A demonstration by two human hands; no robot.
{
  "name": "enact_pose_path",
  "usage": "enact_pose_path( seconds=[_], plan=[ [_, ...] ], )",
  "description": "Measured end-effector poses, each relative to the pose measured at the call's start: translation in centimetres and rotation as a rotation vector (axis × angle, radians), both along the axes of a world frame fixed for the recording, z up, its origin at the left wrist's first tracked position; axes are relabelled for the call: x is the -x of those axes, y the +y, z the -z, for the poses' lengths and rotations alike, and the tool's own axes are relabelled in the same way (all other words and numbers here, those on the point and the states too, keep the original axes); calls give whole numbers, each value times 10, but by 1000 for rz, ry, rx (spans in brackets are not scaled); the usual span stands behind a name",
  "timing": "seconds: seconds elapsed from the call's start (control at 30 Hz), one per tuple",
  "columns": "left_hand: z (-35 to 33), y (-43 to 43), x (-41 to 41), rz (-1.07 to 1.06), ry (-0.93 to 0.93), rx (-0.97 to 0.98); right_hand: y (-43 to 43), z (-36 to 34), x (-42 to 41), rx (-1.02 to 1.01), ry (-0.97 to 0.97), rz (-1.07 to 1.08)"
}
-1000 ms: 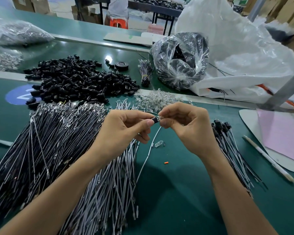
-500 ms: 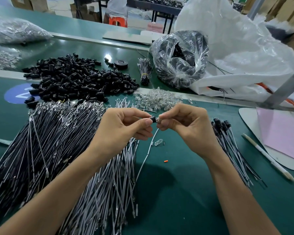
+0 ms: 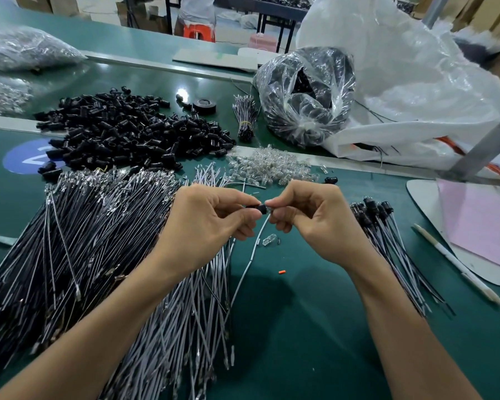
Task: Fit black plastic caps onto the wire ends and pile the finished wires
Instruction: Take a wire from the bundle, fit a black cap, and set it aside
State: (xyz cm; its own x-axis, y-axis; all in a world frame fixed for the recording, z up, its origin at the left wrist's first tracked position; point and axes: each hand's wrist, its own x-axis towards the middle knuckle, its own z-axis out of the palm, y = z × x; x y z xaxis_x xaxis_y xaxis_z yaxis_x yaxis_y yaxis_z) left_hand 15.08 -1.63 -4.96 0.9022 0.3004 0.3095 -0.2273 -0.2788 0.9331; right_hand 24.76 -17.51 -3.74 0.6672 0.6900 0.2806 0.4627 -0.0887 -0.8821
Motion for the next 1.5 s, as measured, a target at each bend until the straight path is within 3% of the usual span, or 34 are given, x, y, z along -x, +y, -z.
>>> enact_pose_path(
  seconds=[0.27,0.43,0.53,0.6,0.7,0.8,0.87,0.97,1.03,1.13,1.27,1.5],
  plan=[
    [5,-3,-1,-58,-32,-113,3,6,0,-16,6,28],
    [-1,-4,-2,5,2,191,9,4,5,-189,24,30],
    [-6,2,-1,29,66,363,-2,0,-9,-265,55,169],
    [-9,7,-1,25,86,474,-9,6,-18,-77,-48,317],
    [-11,13,-3,87,54,664,-5,22,-18,449,-298,319],
    [-9,14,-4,125,55,683,-3,25,-17,647,-374,308],
    [-8,15,-4,125,59,644,-4,19,-16,557,-387,312],
    [-7,9,-4,128,29,609,6,9,0,197,-97,155],
    [-6,1,-4,151,32,599,16,6,15,68,81,5],
    [-5,-7,-2,184,35,551,23,10,27,-88,199,-20],
    [-4,-4,-1,136,-21,557,23,11,28,-103,300,-51],
    [2,-13,-3,55,-99,520,24,12,32,-165,300,-50]
  ],
)
